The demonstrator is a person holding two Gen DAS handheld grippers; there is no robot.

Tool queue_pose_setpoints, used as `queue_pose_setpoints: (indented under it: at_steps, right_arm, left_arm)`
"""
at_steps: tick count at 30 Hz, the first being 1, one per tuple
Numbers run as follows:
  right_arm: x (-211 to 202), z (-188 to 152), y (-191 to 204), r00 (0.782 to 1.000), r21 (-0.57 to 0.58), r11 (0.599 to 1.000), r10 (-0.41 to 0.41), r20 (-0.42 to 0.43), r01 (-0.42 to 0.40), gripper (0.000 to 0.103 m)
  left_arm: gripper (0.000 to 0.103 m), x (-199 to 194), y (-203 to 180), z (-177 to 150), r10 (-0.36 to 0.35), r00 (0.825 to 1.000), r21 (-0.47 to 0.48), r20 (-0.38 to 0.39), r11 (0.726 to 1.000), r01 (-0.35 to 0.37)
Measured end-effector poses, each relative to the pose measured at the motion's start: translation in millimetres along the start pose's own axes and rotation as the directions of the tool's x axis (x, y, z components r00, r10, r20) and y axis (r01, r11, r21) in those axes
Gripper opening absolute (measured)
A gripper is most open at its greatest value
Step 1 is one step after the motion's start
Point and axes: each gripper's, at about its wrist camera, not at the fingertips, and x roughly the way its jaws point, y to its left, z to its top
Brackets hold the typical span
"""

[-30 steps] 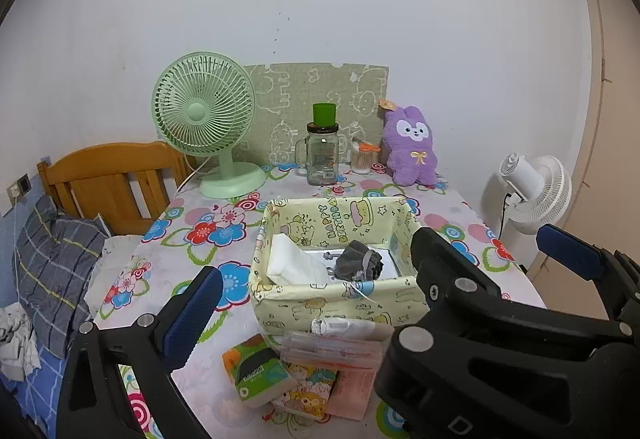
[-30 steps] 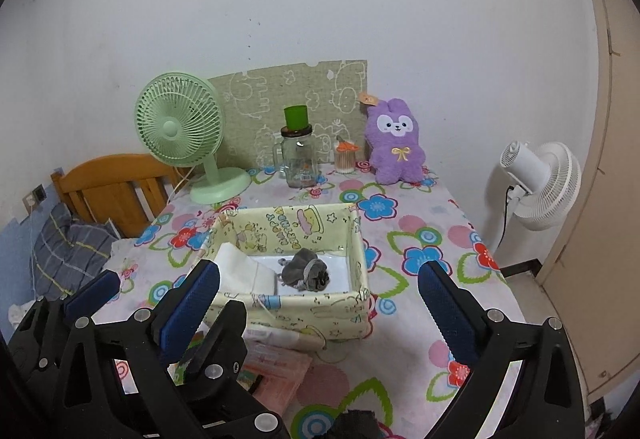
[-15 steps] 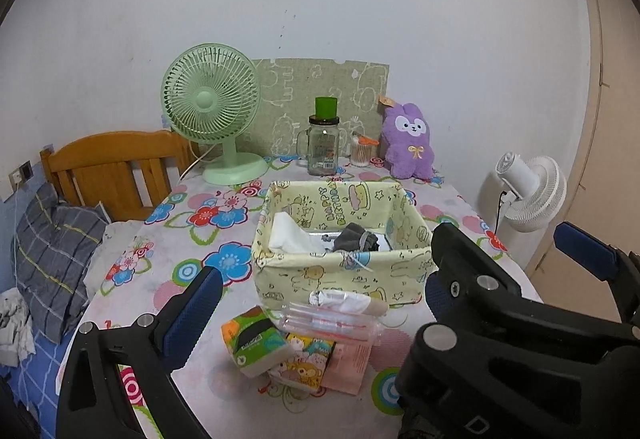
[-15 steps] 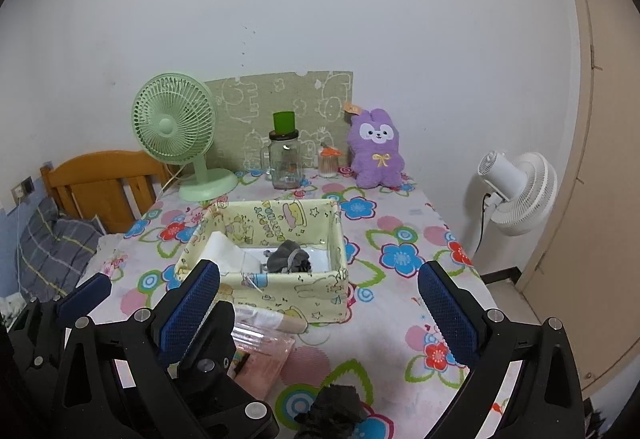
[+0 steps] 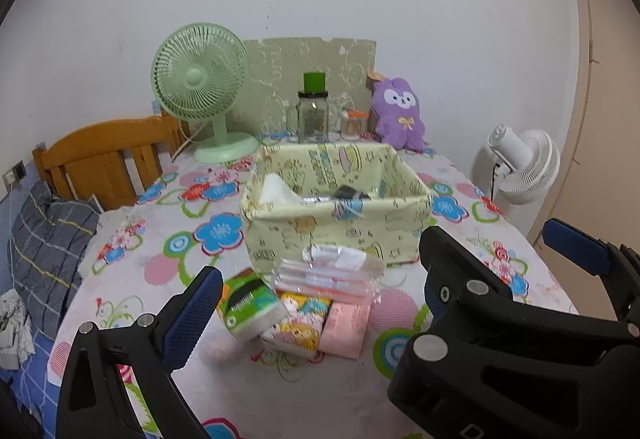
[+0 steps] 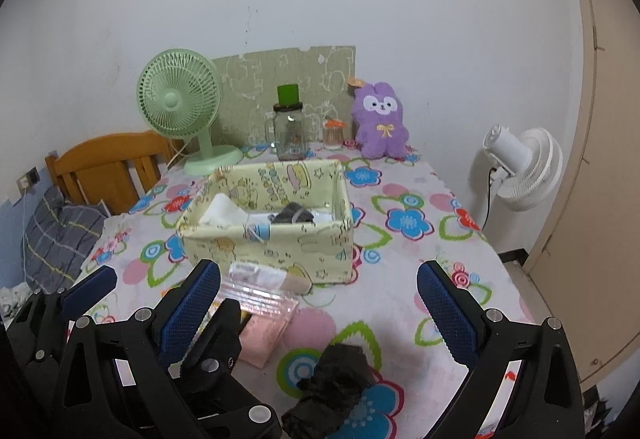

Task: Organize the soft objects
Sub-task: 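Withdraw both tools from the basket, then grasp the black item beside the tissue packs with the right tool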

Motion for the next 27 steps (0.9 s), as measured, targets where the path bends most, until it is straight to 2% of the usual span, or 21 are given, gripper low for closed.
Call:
queue_pose_setpoints:
  at_steps: [4,9,15,27]
  right_arm:
    - [7,-13,0,0.999,0.004,1.000,0.014,-0.032,-0.014,0.098]
    - [15,-27,1,0.998,0.011,1.000,0.011,-0.065,-0.011,0.098]
    - [27,-46,0,0.994,0.021,1.000,-0.005,-0.105,0.007,0.096]
    - [55,-67,0,0.982,0.041,0.999,-0.005,-0.189,0.013,0.087]
  left_arm:
    - [0.102,5,0,-12,-0.015,1.000,-0.005,-0.019,1.000,0.015]
    - [0.102,11,1,-25,0.005,1.000,-0.008,-0.023,1.000,-0.006]
    - [0.102,27,2,-42,-0.012,0.997,-0.009,-0.075,1.000,0.011]
    - [0.100,48,4,-62,-0.018,0.991,-0.013,-0.133,1.000,0.016]
